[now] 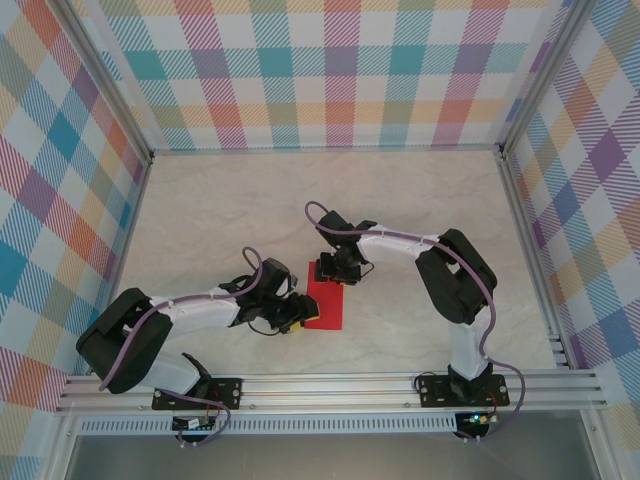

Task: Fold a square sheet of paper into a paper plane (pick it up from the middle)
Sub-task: Fold the triangle a second time at the center of the table.

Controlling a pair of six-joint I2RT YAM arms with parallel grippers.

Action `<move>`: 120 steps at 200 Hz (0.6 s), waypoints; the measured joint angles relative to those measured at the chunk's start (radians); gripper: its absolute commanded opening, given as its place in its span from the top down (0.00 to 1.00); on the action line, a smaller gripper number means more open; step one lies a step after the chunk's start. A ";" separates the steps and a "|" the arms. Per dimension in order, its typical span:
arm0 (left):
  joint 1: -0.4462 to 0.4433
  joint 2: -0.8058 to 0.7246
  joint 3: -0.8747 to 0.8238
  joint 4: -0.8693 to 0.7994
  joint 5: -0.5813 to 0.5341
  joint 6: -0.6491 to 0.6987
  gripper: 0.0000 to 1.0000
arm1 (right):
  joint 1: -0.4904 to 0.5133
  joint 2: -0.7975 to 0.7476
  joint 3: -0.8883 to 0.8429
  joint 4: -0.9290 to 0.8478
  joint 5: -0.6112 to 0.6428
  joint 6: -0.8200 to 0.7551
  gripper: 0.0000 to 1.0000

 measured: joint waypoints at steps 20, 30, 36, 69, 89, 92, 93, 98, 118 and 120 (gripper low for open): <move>0.000 0.000 0.000 0.013 0.000 0.000 0.54 | -0.001 -0.004 -0.005 0.005 -0.003 0.000 0.46; 0.000 0.000 0.000 0.015 -0.002 0.000 0.54 | -0.001 -0.005 -0.008 0.009 -0.003 0.000 0.46; -0.001 0.000 0.000 0.017 -0.004 0.000 0.54 | -0.001 -0.006 -0.009 0.011 -0.003 0.000 0.46; -0.001 0.000 0.000 0.042 -0.021 0.008 0.54 | -0.002 -0.010 -0.016 0.019 -0.005 0.000 0.46; -0.001 0.000 0.000 0.067 -0.034 0.025 0.54 | -0.002 -0.010 -0.016 0.021 -0.007 0.000 0.46; -0.001 0.000 0.000 0.071 -0.035 0.027 0.54 | -0.002 -0.011 -0.017 0.021 -0.007 0.000 0.46; -0.001 0.000 0.000 0.071 -0.035 0.028 0.54 | -0.002 -0.011 -0.017 0.021 -0.007 0.000 0.46; 0.000 0.001 0.000 0.079 -0.039 0.031 0.55 | -0.002 -0.011 -0.017 0.021 -0.007 0.000 0.46; 0.001 0.020 0.001 0.109 -0.050 0.042 0.56 | -0.002 -0.011 -0.018 0.024 -0.008 0.000 0.47; 0.002 0.023 0.001 0.112 -0.050 0.043 0.56 | -0.002 -0.011 -0.019 0.024 -0.008 0.000 0.47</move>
